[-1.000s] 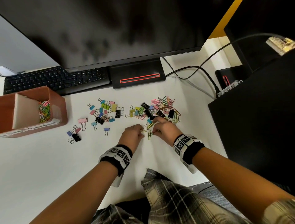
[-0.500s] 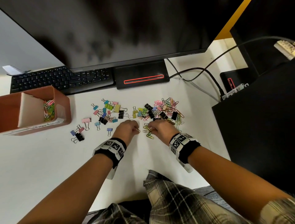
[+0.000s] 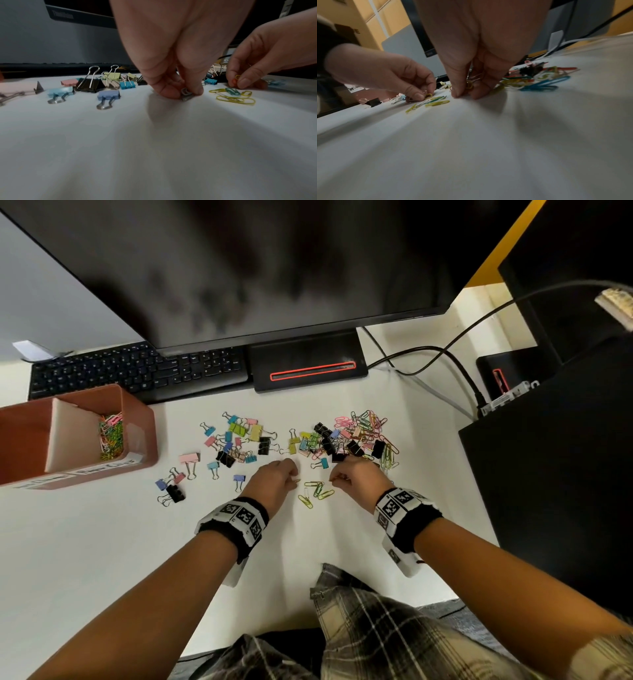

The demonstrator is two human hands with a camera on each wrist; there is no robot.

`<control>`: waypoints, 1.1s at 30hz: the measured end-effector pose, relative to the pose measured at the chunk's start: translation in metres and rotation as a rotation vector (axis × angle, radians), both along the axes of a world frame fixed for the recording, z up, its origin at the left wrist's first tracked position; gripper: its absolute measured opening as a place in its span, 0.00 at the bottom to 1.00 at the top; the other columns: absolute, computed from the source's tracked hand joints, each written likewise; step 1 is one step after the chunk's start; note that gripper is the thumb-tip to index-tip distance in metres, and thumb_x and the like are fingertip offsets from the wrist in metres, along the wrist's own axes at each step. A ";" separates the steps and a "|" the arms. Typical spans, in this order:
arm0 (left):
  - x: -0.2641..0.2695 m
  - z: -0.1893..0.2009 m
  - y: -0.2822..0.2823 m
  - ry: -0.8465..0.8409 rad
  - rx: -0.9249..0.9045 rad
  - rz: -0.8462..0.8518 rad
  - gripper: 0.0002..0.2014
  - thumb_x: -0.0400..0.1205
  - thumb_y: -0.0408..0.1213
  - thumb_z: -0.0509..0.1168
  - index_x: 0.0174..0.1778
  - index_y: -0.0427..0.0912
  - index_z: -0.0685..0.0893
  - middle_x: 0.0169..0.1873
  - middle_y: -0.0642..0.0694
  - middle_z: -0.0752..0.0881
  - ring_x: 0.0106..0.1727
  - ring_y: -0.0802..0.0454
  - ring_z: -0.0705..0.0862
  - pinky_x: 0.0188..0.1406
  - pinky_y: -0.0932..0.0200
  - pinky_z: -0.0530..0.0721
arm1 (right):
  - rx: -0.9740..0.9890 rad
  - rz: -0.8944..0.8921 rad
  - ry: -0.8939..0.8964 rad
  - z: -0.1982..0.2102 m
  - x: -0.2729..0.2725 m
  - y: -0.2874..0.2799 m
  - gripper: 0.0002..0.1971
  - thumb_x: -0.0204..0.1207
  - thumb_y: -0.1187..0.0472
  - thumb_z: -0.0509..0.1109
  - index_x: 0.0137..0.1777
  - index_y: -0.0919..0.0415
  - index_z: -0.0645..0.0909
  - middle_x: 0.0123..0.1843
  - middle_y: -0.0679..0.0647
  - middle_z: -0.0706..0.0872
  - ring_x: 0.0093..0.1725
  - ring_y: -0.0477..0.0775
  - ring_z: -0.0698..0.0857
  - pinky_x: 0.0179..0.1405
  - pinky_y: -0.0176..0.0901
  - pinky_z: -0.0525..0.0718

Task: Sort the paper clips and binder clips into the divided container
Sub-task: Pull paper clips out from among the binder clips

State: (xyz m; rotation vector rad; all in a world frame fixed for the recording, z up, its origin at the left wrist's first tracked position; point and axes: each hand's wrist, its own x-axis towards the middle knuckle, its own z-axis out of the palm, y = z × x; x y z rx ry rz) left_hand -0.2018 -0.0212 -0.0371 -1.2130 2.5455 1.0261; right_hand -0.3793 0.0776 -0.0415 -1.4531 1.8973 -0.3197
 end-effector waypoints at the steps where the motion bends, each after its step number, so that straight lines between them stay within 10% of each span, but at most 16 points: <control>1: 0.002 0.003 0.002 0.018 0.042 0.004 0.10 0.80 0.33 0.65 0.56 0.38 0.78 0.42 0.43 0.82 0.43 0.48 0.79 0.42 0.64 0.69 | -0.001 -0.007 -0.005 0.000 -0.003 0.004 0.09 0.77 0.61 0.68 0.54 0.60 0.85 0.53 0.58 0.84 0.51 0.57 0.83 0.54 0.46 0.81; 9: 0.002 0.000 0.022 -0.022 0.103 -0.110 0.22 0.77 0.32 0.68 0.68 0.44 0.75 0.46 0.44 0.84 0.49 0.47 0.82 0.52 0.58 0.78 | 0.078 0.197 0.020 0.005 0.013 0.004 0.23 0.77 0.62 0.67 0.72 0.52 0.72 0.56 0.57 0.84 0.55 0.56 0.82 0.54 0.46 0.79; 20: -0.004 -0.012 0.003 0.048 -0.059 -0.011 0.06 0.76 0.32 0.70 0.45 0.34 0.85 0.45 0.38 0.80 0.46 0.41 0.80 0.46 0.55 0.78 | 0.099 0.106 0.022 0.001 0.021 -0.014 0.10 0.78 0.61 0.67 0.53 0.65 0.84 0.59 0.62 0.77 0.56 0.63 0.80 0.58 0.51 0.79; 33: -0.004 -0.022 0.004 -0.086 -0.153 -0.139 0.08 0.82 0.31 0.60 0.54 0.33 0.81 0.51 0.35 0.80 0.55 0.38 0.77 0.50 0.51 0.75 | 0.143 0.065 0.036 0.005 0.028 -0.015 0.11 0.78 0.63 0.66 0.56 0.67 0.83 0.60 0.65 0.81 0.59 0.62 0.82 0.59 0.46 0.77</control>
